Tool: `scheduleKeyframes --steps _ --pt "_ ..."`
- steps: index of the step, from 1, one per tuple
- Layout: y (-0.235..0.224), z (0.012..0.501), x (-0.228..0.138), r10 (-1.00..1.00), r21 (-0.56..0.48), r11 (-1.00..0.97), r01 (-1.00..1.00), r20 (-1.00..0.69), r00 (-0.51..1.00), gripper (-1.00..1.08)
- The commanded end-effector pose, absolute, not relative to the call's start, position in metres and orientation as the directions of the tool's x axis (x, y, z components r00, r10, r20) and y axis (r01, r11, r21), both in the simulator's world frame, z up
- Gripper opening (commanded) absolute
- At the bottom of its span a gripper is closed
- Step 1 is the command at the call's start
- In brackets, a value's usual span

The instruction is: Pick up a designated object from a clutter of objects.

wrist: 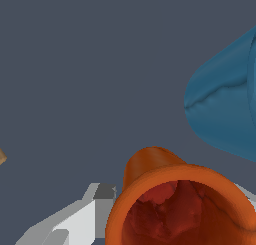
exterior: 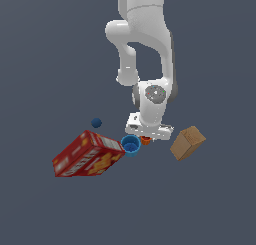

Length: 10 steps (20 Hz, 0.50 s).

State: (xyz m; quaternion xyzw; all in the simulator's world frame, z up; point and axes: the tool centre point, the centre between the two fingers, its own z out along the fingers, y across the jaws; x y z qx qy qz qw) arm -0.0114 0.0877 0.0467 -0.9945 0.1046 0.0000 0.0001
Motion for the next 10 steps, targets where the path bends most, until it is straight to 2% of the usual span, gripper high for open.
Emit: scheduleKeyframes --steps 1,10 --pt "0.083 0.054 -0.012 -0.209 -0.001 -0.978 -0.209 0.001 0.978 -1.00" --pt "0.053 0.108 -0.018 -0.209 -0.001 -0.978 -0.209 0.001 0.978 -1.00"
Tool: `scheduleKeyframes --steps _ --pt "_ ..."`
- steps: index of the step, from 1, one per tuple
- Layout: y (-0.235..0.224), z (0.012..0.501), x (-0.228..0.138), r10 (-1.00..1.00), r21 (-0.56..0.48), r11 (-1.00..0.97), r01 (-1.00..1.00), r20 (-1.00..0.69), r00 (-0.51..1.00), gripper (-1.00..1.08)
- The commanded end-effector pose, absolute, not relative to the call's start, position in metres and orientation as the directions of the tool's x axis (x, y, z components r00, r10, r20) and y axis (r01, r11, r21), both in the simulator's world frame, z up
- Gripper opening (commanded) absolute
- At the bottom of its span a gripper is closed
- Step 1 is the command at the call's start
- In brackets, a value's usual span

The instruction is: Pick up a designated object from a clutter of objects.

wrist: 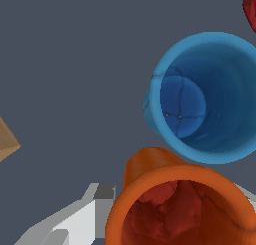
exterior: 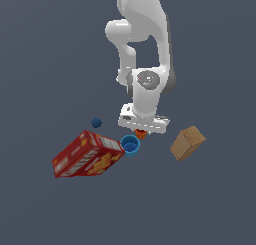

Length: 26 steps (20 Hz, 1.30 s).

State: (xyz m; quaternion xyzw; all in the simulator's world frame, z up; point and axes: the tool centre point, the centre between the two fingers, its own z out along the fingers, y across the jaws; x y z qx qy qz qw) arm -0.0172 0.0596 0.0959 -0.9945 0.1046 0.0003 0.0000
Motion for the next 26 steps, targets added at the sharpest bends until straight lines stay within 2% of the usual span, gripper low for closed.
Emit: scheduleKeyframes --steps 1,18,26 --pt "0.048 0.116 -0.019 -0.208 -0.001 -0.978 -0.208 0.001 0.978 -1.00" --pt "-0.048 0.288 -0.035 -0.208 -0.003 -0.978 -0.208 0.000 0.978 -1.00" --pt "-0.080 0.345 -0.038 -0.208 -0.002 -0.978 -0.208 0.000 0.978 -1.00"
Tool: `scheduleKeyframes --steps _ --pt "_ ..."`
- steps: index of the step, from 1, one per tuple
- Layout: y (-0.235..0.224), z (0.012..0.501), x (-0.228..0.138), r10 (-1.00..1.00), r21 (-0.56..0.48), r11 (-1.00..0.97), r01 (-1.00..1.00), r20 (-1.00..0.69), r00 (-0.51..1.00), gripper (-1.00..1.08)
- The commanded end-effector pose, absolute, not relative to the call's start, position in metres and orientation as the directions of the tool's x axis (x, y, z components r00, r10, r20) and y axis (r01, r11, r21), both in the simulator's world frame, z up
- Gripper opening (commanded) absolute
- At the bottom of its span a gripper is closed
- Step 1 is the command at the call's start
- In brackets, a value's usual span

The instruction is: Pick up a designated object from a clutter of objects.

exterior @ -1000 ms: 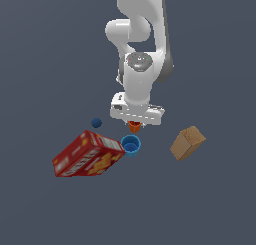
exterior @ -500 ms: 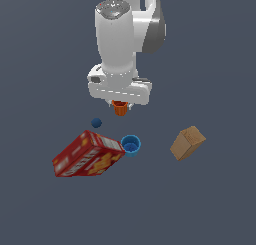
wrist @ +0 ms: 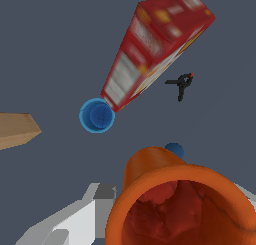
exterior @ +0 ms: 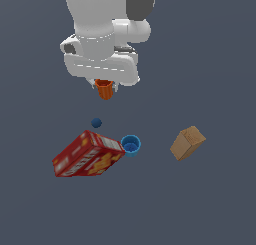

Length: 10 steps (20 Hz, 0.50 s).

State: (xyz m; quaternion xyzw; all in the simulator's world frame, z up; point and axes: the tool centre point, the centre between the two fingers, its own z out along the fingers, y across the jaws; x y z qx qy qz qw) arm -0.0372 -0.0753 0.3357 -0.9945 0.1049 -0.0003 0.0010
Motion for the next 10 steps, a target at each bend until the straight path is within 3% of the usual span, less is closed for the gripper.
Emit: scheduleKeyframes --steps 1,10 --pt "-0.083 0.350 -0.038 -0.208 -0.001 -0.978 -0.208 0.000 0.978 -1.00" --pt "-0.095 0.371 -0.037 -0.208 0.000 -0.978 -0.208 0.000 0.978 -1.00"
